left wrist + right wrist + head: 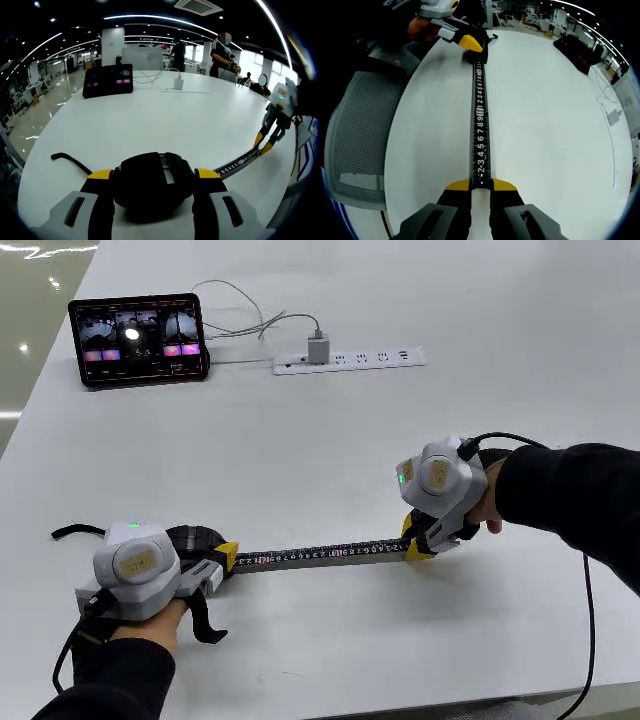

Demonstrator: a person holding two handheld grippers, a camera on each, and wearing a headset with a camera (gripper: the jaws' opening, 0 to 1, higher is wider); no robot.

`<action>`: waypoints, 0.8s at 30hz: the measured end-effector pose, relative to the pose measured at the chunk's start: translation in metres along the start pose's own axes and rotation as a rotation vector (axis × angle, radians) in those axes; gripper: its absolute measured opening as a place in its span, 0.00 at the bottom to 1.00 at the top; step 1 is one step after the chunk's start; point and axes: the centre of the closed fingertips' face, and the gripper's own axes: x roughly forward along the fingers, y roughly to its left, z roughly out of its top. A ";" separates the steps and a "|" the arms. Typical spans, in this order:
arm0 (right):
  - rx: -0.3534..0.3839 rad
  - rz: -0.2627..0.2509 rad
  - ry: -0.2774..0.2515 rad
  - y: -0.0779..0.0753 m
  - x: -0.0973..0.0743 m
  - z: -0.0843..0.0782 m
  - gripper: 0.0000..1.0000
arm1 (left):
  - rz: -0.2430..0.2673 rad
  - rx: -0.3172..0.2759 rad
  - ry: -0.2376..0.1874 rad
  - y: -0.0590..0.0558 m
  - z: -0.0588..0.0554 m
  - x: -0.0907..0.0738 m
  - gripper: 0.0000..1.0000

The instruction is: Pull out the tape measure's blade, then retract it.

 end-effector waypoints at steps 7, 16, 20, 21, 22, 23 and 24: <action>0.042 -0.002 0.000 0.001 0.001 0.000 0.09 | -0.002 0.004 0.001 -0.002 0.000 -0.002 0.58; 0.089 -0.011 0.013 0.000 0.002 0.003 0.09 | -0.006 0.006 0.008 -0.001 -0.001 -0.001 0.58; 0.085 -0.013 0.021 0.000 0.002 0.004 0.09 | -0.008 0.006 0.014 -0.001 -0.002 0.000 0.58; 0.092 -0.014 0.022 0.000 0.002 0.005 0.09 | -0.008 0.006 0.015 -0.001 -0.002 0.000 0.58; 0.107 -0.018 0.025 0.000 0.002 0.005 0.09 | -0.007 0.005 0.014 -0.001 -0.002 0.000 0.58; 0.127 -0.020 0.030 0.000 0.002 0.006 0.09 | -0.007 0.005 0.013 -0.001 -0.002 0.000 0.58; 0.122 -0.020 0.032 0.000 0.002 0.006 0.09 | -0.007 0.005 0.013 -0.001 -0.002 0.000 0.58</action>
